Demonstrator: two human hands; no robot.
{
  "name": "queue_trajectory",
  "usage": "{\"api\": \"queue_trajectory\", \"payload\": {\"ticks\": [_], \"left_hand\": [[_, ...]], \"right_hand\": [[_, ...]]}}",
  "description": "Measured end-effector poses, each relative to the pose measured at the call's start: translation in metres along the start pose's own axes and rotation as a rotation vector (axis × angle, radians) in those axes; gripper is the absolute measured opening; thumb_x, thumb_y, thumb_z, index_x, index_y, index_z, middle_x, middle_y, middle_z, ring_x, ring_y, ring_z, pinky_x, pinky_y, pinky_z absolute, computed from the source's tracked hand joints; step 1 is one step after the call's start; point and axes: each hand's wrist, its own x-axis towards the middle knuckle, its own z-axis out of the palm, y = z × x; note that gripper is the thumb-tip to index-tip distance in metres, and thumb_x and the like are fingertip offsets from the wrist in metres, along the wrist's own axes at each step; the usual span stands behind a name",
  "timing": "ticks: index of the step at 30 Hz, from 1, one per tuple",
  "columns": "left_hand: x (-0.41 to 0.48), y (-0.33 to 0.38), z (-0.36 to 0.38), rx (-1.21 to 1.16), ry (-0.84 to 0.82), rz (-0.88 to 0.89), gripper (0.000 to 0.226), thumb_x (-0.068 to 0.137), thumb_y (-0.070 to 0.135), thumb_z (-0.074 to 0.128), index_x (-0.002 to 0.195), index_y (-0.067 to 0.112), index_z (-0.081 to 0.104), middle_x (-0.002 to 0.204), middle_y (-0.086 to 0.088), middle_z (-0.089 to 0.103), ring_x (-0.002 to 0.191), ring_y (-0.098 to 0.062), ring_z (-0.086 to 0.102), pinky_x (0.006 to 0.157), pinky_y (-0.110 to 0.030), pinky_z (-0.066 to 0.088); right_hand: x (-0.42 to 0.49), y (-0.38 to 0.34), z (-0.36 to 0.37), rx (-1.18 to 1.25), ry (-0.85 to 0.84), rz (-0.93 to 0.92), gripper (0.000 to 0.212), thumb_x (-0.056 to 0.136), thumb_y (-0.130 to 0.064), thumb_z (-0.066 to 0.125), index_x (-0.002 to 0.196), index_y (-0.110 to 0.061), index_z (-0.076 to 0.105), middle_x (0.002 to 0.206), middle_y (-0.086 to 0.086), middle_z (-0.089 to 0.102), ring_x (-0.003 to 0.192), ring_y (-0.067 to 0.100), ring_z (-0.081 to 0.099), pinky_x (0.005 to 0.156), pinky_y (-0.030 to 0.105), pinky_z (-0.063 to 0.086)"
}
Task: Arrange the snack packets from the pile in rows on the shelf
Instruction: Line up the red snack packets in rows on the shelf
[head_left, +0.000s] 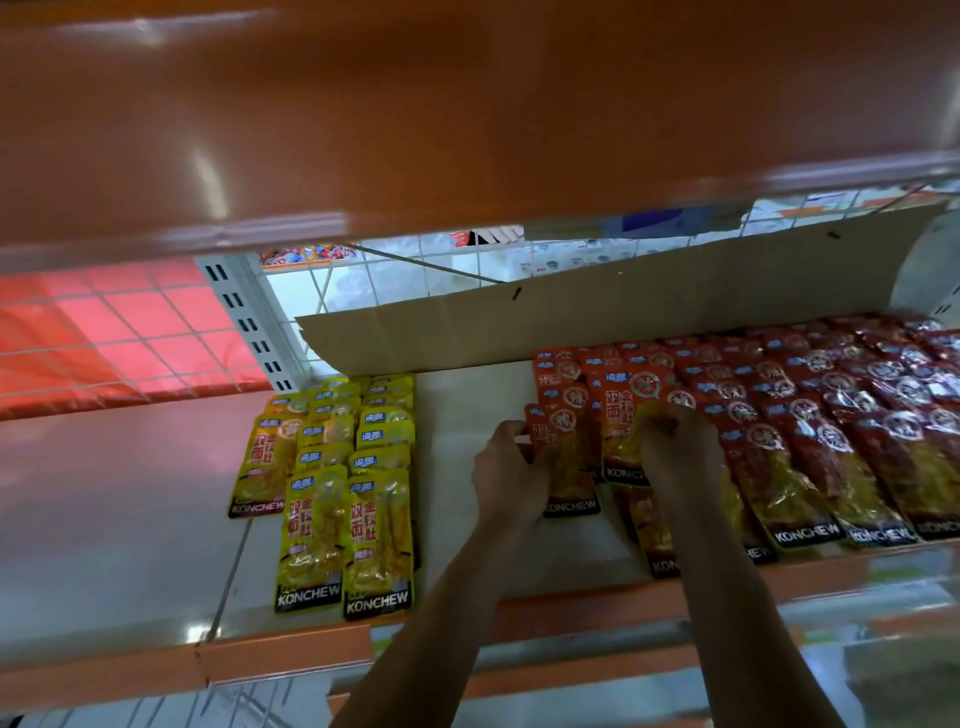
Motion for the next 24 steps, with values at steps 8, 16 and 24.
{"api": "queue_trajectory", "payload": {"ticks": [8,16,24], "left_hand": [[-0.004,0.002,0.012,0.157,0.032,0.116,0.046,0.086,0.039,0.068,0.124,0.015,0.059,0.110,-0.002,0.070,0.095,-0.015,0.067,0.082,-0.028,0.052],[-0.003,-0.002,0.018,0.365,0.031,0.152,0.045,0.088,0.046,0.062,0.121,0.016,0.058,0.108,-0.001,0.068,0.097,-0.017,0.065,0.079,-0.028,0.048],[-0.007,0.016,0.011,0.010,0.077,0.178,0.044,0.094,0.047,0.052,0.132,0.025,0.048,0.109,0.007,0.064,0.082,-0.001,0.064,0.069,-0.016,0.050]], "right_hand": [[-0.001,0.003,-0.004,0.055,-0.098,-0.019,0.031,0.091,-0.011,0.047,0.120,-0.015,0.059,0.064,0.001,0.052,0.047,0.008,0.038,0.037,0.019,0.030],[-0.001,0.002,-0.005,0.028,-0.126,-0.017,0.025,0.092,-0.013,0.048,0.112,-0.016,0.060,0.060,-0.002,0.049,0.046,0.007,0.037,0.035,0.018,0.029],[-0.013,-0.008,-0.003,0.015,-0.184,-0.174,0.025,0.094,-0.017,0.050,0.117,-0.015,0.058,0.072,-0.001,0.060,0.040,-0.001,0.043,0.037,0.014,0.033]]}}
